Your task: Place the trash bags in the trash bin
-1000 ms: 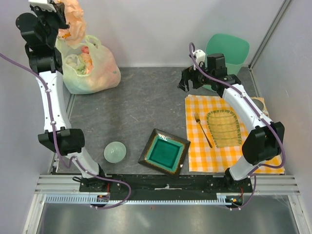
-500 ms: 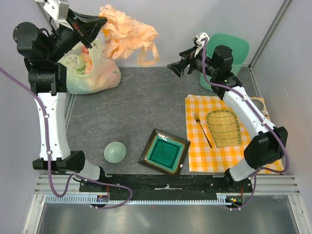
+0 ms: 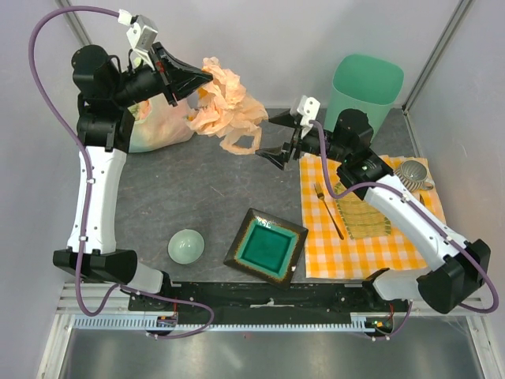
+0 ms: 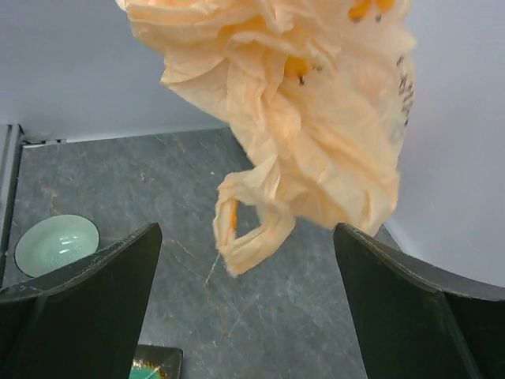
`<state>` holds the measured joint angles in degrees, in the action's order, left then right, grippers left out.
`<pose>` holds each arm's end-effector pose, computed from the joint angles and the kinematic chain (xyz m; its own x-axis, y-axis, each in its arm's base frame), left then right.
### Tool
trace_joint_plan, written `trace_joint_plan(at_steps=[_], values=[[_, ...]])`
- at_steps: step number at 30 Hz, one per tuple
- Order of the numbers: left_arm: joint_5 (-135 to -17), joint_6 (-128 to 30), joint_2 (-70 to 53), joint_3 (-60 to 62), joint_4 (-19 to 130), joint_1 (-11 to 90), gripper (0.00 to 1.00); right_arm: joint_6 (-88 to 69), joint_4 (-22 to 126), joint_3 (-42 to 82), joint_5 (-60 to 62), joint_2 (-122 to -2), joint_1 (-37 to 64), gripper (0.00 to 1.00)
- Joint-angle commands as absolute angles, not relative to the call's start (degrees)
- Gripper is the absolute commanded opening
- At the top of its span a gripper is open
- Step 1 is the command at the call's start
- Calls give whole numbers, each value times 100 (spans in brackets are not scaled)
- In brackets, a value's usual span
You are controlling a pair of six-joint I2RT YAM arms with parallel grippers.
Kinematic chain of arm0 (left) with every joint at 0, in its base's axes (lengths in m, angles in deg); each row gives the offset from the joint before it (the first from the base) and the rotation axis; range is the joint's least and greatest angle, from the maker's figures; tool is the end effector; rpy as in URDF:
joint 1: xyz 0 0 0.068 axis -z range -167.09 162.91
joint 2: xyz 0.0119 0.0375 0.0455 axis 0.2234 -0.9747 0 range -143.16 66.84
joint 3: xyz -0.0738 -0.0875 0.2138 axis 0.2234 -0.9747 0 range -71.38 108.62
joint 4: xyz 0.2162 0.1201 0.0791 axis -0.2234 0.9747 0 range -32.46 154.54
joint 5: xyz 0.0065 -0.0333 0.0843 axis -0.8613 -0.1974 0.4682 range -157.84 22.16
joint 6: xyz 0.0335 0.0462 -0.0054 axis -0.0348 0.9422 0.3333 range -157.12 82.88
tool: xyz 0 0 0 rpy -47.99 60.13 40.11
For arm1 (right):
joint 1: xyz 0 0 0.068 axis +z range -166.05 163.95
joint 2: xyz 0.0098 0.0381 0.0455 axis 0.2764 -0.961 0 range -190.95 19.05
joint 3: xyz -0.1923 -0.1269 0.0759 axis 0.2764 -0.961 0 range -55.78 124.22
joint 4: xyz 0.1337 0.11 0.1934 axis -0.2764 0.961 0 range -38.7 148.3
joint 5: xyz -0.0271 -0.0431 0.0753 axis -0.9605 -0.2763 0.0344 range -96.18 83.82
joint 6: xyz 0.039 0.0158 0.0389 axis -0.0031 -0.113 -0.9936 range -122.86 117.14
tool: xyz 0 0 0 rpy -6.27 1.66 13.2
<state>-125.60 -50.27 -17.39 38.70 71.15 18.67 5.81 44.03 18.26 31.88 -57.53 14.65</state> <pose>0.2777 -0.0626 0.5251 0.0062 -0.1227 -0.9924 0.9010 0.4312 -0.0477 0.2597 0.1832 0.3977 0.2104 -0.0131 -0.9775 -0.9089 0.3656 -0.2005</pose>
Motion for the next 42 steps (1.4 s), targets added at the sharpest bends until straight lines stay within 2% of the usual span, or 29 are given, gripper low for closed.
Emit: trace_joint_plan(at_steps=[1,9,14,17,18,20,21,22,24,26,27,28,29,32,35,39,42], values=[[-12953,-5390,-1631,3866,7029,1950,2,1216,4734,1497,2916,-5302,1524,98],[-12981,-6048,-1570,3410,6784,2266,2,1928,4303,1540,457,-5687,2393,98],[-13059,-6831,-1447,3067,6326,2275,2,2043,4032,1480,-573,-6040,2658,97],[-13138,-6885,-1359,2891,6387,2249,2,1999,4092,1672,-1250,-6260,2684,78],[-13138,-6911,-1315,2830,6405,2240,2,2008,4232,1769,-1312,-6338,2667,62],[-13147,-6981,-1288,2776,6414,2161,2,2043,4365,1778,-1217,-6331,2623,41],[-13139,-6981,-1279,2776,6414,2109,2,1973,4426,1691,-1120,-6252,2562,12],[-13069,-6999,-1288,2776,6405,2047,2,1894,4496,1656,-945,-6199,2509,0],[-12806,-6947,-1323,2829,6509,1793,2,1658,4846,1612,-262,-6024,2255,0],[-11666,-6423,-1428,2995,7199,1530,2,1385,5329,1760,372,-5927,1965,0],[-10722,-6184,-1507,3231,7448,1467,2,1340,5984,1883,801,-5883,1920,0],[-10373,-5990,-1664,3303,7651,1406,2,1540,6452,2040,1084,-5900,1902,0],[-10257,-5797,-1736,3321,7679,1301,2,1542,7118,2312,1365,-5935,1850,0],[-10343,-5324,-1938,3400,7837,1071,2,1306,7791,2647,2263,-6102,1779,0],[-9792,-4927,-1729,3120,8056,1027,2,824,7819,2631,2668,-6163,1570,0],[-8256,-4478,-1578,2759,8355,755,2,242,7854,2648,3415,-6330,980,0],[-7814,-4196,-1718,2863,8566,553,2,197,7907,2675,3714,-6330,804,0]])
